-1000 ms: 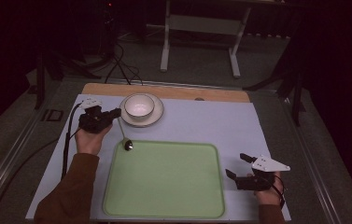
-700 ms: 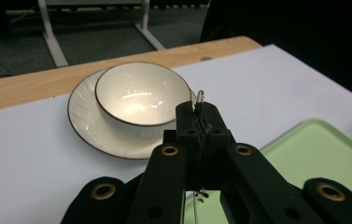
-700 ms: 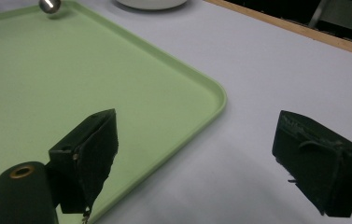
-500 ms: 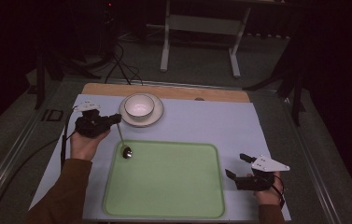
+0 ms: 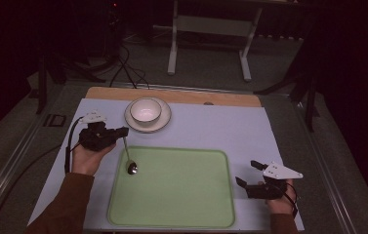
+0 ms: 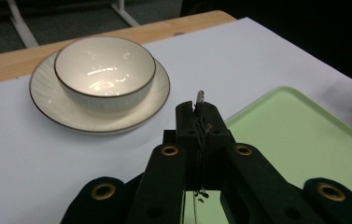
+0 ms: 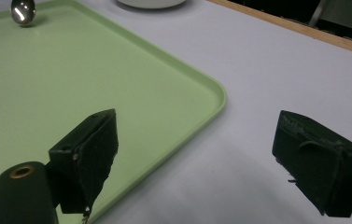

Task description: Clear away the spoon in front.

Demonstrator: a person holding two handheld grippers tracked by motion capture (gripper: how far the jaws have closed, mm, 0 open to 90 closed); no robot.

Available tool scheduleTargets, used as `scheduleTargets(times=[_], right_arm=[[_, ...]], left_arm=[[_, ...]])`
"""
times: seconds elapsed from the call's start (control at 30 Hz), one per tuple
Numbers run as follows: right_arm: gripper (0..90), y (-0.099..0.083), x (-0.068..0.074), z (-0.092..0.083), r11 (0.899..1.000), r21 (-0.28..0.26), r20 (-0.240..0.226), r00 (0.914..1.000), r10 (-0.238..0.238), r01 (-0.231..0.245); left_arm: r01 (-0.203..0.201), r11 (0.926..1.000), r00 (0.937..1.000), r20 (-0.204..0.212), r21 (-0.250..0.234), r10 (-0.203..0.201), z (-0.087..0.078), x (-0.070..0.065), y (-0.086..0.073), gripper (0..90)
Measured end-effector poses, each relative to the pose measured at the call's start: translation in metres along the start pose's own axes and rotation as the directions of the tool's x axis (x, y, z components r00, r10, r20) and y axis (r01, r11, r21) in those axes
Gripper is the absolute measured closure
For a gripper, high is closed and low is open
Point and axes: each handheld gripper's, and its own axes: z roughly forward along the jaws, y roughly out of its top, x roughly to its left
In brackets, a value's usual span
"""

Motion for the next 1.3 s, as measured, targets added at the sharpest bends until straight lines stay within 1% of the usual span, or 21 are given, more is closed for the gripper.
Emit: scheduleTargets(times=[0.03,0.07,0.17,0.23,0.33,0.37,0.47,0.5,0.53,0.7,0.93,1.1,1.3], right_arm=[[14.0,0.0,0.0,0.0,1.0,0.001,0.0,1.0,0.0,0.0],[14.0,0.0,0.0,0.0,1.0,0.001,0.0,1.0,0.0,0.0],[14.0,0.0,0.0,0.0,1.0,0.001,0.0,1.0,0.0,0.0],[14.0,0.0,0.0,0.0,1.0,0.002,-0.001,1.0,0.0,0.0],[14.0,0.0,0.0,0.001,1.0,0.004,0.0,1.0,-0.001,0.001],[14.0,0.0,0.0,0.001,1.0,0.004,-0.001,1.0,-0.001,0.001],[14.0,0.0,0.0,0.0,1.0,0.005,-0.001,1.0,-0.001,0.001],[14.0,0.0,0.0,0.0,1.0,0.005,0.0,1.0,-0.001,0.001],[14.0,0.0,0.0,0.0,1.0,0.006,0.0,1.0,-0.001,0.001],[14.0,0.0,-0.001,0.001,1.0,0.006,-0.003,1.0,-0.001,0.001],[14.0,0.0,-0.001,0.002,1.0,0.011,-0.004,1.0,0.0,0.0],[14.0,0.0,0.0,0.002,1.0,0.009,-0.003,1.0,-0.003,0.003],[14.0,0.0,0.0,0.001,1.0,0.009,-0.002,1.0,-0.002,0.002]], left_arm=[[-0.002,0.9999,1.0,0.0,0.017,0.002,0.001,0.0,-0.003,89.0],[0.01,0.9999,0.9999,0.009,0.014,-0.011,0.001,0.0,-0.004,88.9],[0.024,0.9996,0.9996,0.014,0.015,-0.024,0.0,0.003,-0.007,88.8],[0.019,0.9994,0.9998,0.008,0.027,-0.019,0.002,0.003,-0.008,88.6],[0.016,0.9986,0.9998,0.008,0.051,-0.016,0.007,0.003,-0.014,87.5],[0.019,0.9983,0.9997,0.014,0.056,-0.02,0.01,0.003,-0.016,87.1],[0.032,0.9984,0.9989,0.033,0.047,-0.033,0.014,0.003,-0.023,86.5],[0.032,0.9984,0.9989,0.033,0.047,-0.033,0.014,0.003,-0.023,86.3],[0.043,0.9983,0.9979,0.047,0.039,-0.044,0.015,0.003,-0.028,86.1],[0.054,0.9982,0.9972,0.05,0.024,-0.055,0.016,0.002,-0.039,84.1],[0.081,0.9967,0.9942,0.071,0.001,-0.081,0.015,0.002,-0.052,82.4],[0.097,0.9953,0.9914,0.087,0.01,-0.097,0.017,0.0,-0.06,80.5],[0.105,0.9942,0.9894,0.098,0.024,-0.107,0.018,-0.003,-0.068,79.0]])
